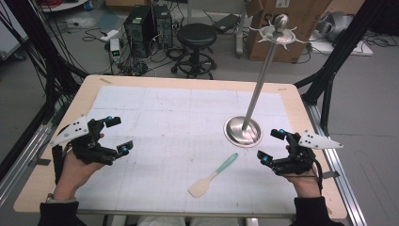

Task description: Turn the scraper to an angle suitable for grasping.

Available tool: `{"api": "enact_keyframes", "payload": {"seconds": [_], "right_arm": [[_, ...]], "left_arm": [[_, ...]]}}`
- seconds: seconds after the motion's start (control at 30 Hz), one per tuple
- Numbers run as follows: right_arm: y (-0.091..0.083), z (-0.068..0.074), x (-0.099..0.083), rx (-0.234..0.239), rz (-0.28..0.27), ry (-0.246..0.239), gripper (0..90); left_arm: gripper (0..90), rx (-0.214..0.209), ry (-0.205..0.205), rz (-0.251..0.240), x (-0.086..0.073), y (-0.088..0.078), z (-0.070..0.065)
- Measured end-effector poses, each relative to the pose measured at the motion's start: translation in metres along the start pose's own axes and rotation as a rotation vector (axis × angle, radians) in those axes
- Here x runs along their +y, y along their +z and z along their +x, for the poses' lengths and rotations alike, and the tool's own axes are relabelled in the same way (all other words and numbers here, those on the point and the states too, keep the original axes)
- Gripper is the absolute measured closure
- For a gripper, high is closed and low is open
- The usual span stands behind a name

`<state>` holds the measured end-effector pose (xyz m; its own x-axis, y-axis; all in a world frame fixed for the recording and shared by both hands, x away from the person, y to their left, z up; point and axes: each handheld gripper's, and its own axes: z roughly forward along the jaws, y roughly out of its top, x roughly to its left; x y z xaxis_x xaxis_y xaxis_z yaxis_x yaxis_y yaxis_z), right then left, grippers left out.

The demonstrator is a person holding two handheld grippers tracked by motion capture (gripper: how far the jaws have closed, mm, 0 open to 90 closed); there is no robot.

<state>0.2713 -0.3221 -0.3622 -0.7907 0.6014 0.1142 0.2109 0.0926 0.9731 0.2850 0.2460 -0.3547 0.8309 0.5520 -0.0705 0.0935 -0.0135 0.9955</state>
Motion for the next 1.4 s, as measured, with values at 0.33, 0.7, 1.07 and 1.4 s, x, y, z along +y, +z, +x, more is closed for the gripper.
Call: {"api": "enact_keyframes", "payload": {"seconds": [0.33, 0.7, 1.07, 1.4], "right_arm": [[0.028, 0.011, -0.006, 0.046, 0.125, -0.022, 13.2], [0.067, 0.021, -0.032, 0.027, 0.249, -0.009, 87.7], [0.106, 0.030, -0.048, 0.035, 0.411, -0.033, 89.7], [0.137, 0.039, -0.054, 0.097, 0.464, -0.030, 89.8]], "left_arm": [[1.7, 0.009, 0.009, 0.021, -0.003, 0.003, -0.004], [1.7, 0.022, 0.013, 0.058, -0.015, 0.008, -0.009], [1.7, 0.043, 0.003, 0.053, -0.019, 0.002, -0.010], [1.7, 0.061, -0.001, 0.061, -0.022, -0.003, -0.008]]}}
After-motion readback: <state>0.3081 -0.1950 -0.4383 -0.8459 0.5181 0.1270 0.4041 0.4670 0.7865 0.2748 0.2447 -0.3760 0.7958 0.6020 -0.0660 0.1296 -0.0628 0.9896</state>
